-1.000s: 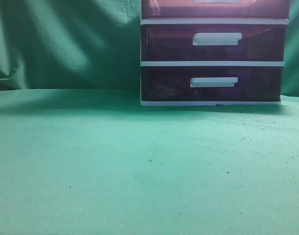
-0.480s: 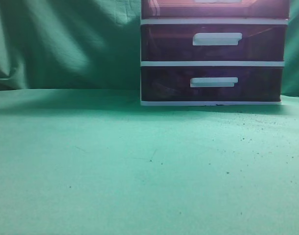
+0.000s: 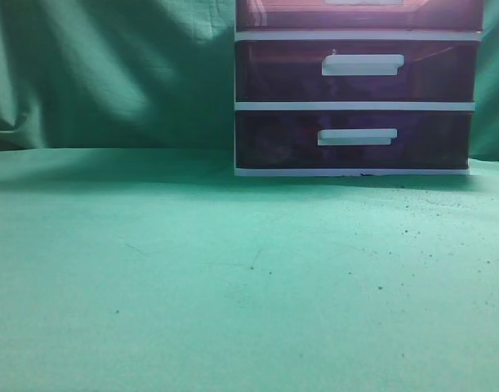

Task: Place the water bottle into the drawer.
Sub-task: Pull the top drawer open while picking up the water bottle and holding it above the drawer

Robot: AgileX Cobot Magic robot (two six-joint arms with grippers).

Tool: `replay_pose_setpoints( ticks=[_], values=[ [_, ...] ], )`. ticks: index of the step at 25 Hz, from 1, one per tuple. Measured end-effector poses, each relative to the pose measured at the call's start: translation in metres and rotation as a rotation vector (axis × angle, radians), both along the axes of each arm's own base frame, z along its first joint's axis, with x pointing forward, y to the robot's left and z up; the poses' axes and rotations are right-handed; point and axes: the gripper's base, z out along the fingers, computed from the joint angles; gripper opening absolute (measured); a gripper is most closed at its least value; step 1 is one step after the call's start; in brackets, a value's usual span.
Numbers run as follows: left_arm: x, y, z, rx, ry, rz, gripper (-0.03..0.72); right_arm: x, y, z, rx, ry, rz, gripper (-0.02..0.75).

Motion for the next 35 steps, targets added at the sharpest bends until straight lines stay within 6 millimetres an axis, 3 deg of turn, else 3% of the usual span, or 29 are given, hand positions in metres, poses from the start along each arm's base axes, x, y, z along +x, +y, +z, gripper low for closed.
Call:
replay_pose_setpoints(
  ticks=[5, 8, 10, 16, 21, 22, 29, 35],
  values=[
    [0.0, 0.001, 0.0, 0.022, -0.007, -0.002, 0.291, 0.064, 0.033, 0.016, -0.615, -0.117, 0.268, 0.048],
    [0.001, 0.001, 0.0, 0.025, -0.008, -0.002, 0.291, 0.105, 0.051, 0.003, -0.924, -0.245, 0.345, 0.048],
    [0.001, 0.001, -0.001, 0.025, -0.007, -0.002, 0.291, 0.131, 0.059, -0.011, -1.021, -0.277, 0.365, 0.048],
    [0.003, 0.0, -0.004, 0.034, 0.011, -0.004, 0.291, 0.188, 0.072, -0.032, -1.15, -0.272, 0.41, 0.319],
    [0.005, -0.001, -0.009, 0.053, 0.044, -0.007, 0.291, 0.215, 0.079, -0.04, -1.213, -0.295, 0.431, 0.312],
    [0.005, -0.001, -0.01, 0.056, 0.052, -0.008, 0.291, 0.219, 0.08, -0.041, -1.223, -0.303, 0.436, 0.352],
    [0.004, -0.001, -0.011, 0.061, 0.062, -0.009, 0.291, 0.25, 0.088, -0.054, -1.264, -0.327, 0.456, 0.337],
    [0.003, 0.0, -0.012, 0.075, 0.076, -0.011, 0.291, 0.264, 0.092, -0.053, -1.287, -0.352, 0.446, 0.127]
  ],
)
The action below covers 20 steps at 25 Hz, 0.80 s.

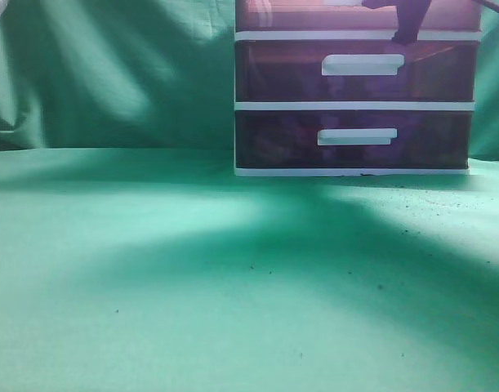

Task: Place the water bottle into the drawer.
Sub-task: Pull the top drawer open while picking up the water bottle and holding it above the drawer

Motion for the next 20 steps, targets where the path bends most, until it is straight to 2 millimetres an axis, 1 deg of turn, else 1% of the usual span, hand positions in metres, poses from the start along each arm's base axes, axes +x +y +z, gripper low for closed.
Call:
replay_pose_setpoints(
  ticks=[1, 4, 7, 10, 11, 12, 13, 16, 17, 19, 20],
  values=[
    [0.0, 0.0, 0.0, 0.007, -0.003, 0.0, 0.291, 0.0, 0.0, 0.001, -0.005, -0.004, 0.001, 0.139],
    [0.001, 0.001, 0.0, 0.02, -0.009, -0.001, 0.291, -0.002, 0.0, 0.001, -0.032, -0.005, 0.003, 0.139],
    [0.001, 0.002, 0.0, 0.026, -0.012, -0.001, 0.291, -0.018, -0.002, 0.002, -0.061, 0.003, 0.016, 0.139],
    [0.001, 0.003, 0.0, 0.044, -0.02, -0.002, 0.291, -0.043, -0.006, 0.001, -0.093, 0.021, 0.036, 0.139],
    [0.001, 0.003, 0.0, 0.044, -0.02, -0.002, 0.291, -0.053, -0.007, 0.003, -0.099, 0.017, 0.041, 0.139],
    [0.001, 0.003, 0.0, 0.051, -0.023, -0.002, 0.291, -0.064, -0.009, 0.003, -0.108, 0.021, 0.048, 0.086],
    [0.002, 0.004, 0.0, 0.061, -0.028, -0.002, 0.291, -0.075, -0.01, 0.003, -0.113, 0.027, 0.053, 0.069],
    [0.002, 0.004, 0.0, 0.061, -0.028, -0.002, 0.291, -0.108, -0.009, 0.0, -0.126, 0.049, 0.078, 0.076],
    [0.002, 0.004, 0.0, 0.061, -0.028, -0.002, 0.291, -0.117, -0.007, 0.002, -0.125, 0.045, 0.089, 0.076],
    [0.002, 0.004, 0.0, 0.061, -0.028, -0.002, 0.291, -0.131, -0.005, 0.001, -0.126, 0.047, 0.106, 0.076],
    [0.002, 0.004, 0.0, 0.061, -0.028, -0.002, 0.291, -0.134, -0.004, 0.0, -0.128, 0.053, 0.111, 0.076]
  ],
)
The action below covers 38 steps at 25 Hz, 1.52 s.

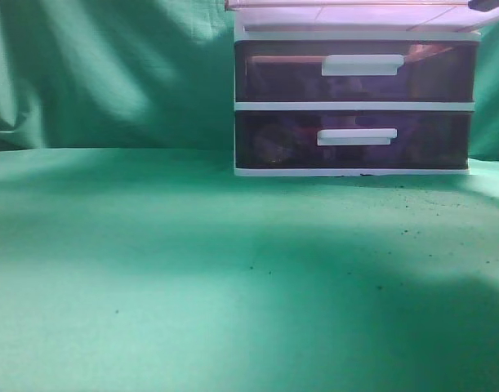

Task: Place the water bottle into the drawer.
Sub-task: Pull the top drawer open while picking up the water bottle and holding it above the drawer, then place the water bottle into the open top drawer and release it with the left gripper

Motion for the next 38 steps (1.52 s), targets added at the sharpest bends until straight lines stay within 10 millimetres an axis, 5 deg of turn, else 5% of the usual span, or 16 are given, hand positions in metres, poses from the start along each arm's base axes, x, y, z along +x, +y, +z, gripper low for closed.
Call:
replay_pose_setpoints(
  ticks=[6, 13, 19, 23, 27, 33, 38],
  values=[
    [0.001, -0.004, 0.014, -0.077, -0.014, 0.0, 0.291, -0.002, -0.002, 0.001, 0.022, 0.007, -0.018, 0.076],
    [0.013, -0.031, 0.118, -0.327, -0.296, -0.151, 0.291, -0.002, -0.002, 0.001, 0.028, 0.01, -0.024, 0.076],
    [0.05, -0.09, 0.163, -0.387, -0.409, -0.337, 0.291, -0.002, -0.002, 0.001, 0.028, 0.01, -0.024, 0.076],
    [0.093, -0.131, 0.153, -0.389, -0.403, -0.375, 0.291, -0.002, -0.002, 0.001, 0.022, 0.007, -0.022, 0.076],
    [0.132, -0.157, 0.121, -0.33, -0.379, -0.39, 0.291, -0.002, -0.002, -0.001, 0.018, 0.014, -0.024, 0.076],
    [0.164, -0.168, 0.089, -0.153, -0.474, -0.396, 0.291, -0.002, -0.002, -0.001, 0.017, 0.016, -0.024, 0.076],
    [0.175, -0.171, 0.065, -0.131, -0.372, -0.364, 0.291, -0.002, -0.002, -0.001, 0.016, 0.017, -0.024, 0.076]
  ],
)
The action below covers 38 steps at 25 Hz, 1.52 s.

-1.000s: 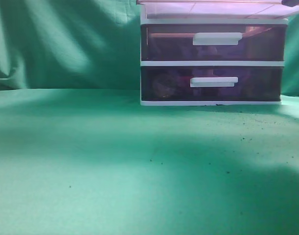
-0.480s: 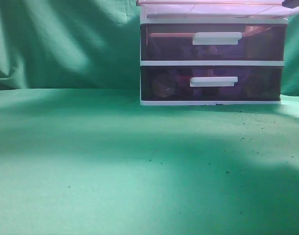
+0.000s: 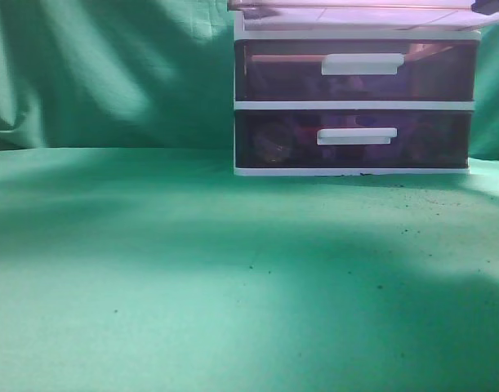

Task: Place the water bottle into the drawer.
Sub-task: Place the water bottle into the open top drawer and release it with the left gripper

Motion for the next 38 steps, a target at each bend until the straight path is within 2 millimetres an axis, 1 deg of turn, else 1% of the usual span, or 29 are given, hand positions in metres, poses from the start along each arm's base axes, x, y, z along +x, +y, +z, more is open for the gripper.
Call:
replay_pose_setpoints(
  ticks=[2, 5, 7, 9, 12, 17, 20, 23, 26, 27, 31, 32, 34, 36, 38],
  values=[
    [0.001, -0.001, -0.008, 0.004, 0.065, 0.005, 0.291, 0.0, 0.0, 0.0, 0.001, 0.0, -0.001, 0.076],
    [0.001, -0.002, -0.013, 0.013, 0.103, 0.008, 0.435, 0.0, 0.0, 0.0, 0.001, 0.0, -0.001, 0.076],
    [0.001, -0.002, -0.011, 0.0, 0.093, 0.015, 0.57, 0.0, 0.0, -0.001, -0.014, 0.008, -0.001, 0.076],
    [0.001, -0.002, -0.007, -0.026, 0.086, 0.015, 0.646, 0.0, 0.0, -0.003, -0.018, 0.021, -0.003, 0.076],
    [0.001, -0.005, -0.002, -0.1, 0.081, 0.013, 0.643, 0.0, -0.001, -0.003, -0.017, 0.021, -0.004, 0.076],
    [-0.004, -0.02, 0.008, -0.197, 0.005, 0.004, 0.643, 0.0, -0.001, -0.003, -0.015, 0.022, -0.004, 0.076],
    [0.001, -0.031, 0.0, -0.227, -0.025, 0.006, 0.643, 0.0, -0.001, -0.004, -0.014, 0.024, -0.005, 0.076],
    [0.007, -0.04, -0.005, -0.31, -0.05, 0.023, 0.643, 0.0, -0.001, -0.004, -0.015, 0.026, -0.005, 0.076],
    [0.006, -0.056, -0.008, -0.378, -0.101, 0.027, 0.643, 0.0, -0.001, -0.004, -0.015, 0.026, -0.005, 0.076],
    [0.003, -0.062, -0.008, -0.396, -0.134, 0.026, 0.601, 0.0, -0.001, -0.004, -0.015, 0.026, -0.005, 0.076],
    [-0.01, -0.092, -0.02, -0.428, -0.164, -0.001, 0.599, 0.0, 0.0, -0.004, -0.003, 0.025, -0.005, 0.076],
    [-0.011, -0.099, -0.028, -0.421, -0.151, -0.009, 0.55, 0.0, 0.0, -0.004, 0.006, 0.025, -0.006, 0.076],
    [-0.009, -0.11, -0.048, -0.398, -0.118, -0.016, 0.551, 0.0, 0.0, -0.004, 0.019, 0.027, -0.006, 0.076],
    [-0.006, -0.114, -0.06, -0.382, -0.099, -0.016, 0.551, 0.0, 0.0, -0.004, 0.028, 0.029, -0.008, 0.076],
    [-0.005, -0.115, -0.062, -0.377, -0.098, -0.016, 0.551, 0.0, 0.0, -0.004, 0.03, 0.03, -0.008, 0.076]
  ],
)
